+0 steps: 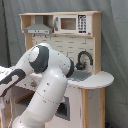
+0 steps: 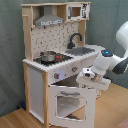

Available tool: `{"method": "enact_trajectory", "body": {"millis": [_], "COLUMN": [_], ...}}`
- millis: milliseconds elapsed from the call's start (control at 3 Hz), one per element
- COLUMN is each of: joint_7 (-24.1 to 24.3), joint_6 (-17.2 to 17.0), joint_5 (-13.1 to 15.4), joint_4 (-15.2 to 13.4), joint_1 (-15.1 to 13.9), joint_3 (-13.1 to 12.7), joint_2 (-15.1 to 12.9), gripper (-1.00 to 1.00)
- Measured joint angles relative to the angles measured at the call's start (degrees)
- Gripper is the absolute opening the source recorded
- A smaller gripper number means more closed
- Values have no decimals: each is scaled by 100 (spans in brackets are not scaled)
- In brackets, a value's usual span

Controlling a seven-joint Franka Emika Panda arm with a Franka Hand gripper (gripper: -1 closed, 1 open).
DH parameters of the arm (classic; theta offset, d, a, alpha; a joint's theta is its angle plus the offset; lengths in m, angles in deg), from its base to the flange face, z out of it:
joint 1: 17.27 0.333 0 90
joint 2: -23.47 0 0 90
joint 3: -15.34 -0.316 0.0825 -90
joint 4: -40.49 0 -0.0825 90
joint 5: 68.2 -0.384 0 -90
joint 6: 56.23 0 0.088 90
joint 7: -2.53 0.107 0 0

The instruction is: Play with the kitchen

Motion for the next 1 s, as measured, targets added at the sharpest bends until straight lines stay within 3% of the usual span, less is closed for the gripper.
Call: {"method": "enact_trajectory", "body": {"millis": [1000], "joint_7": [1761], "joint_6": [-16], "joint_5": [3], "joint_4": [91], "joint_1": [387], "joint_3": [-7], "joint_2": [8], "gripper": [-100]}}
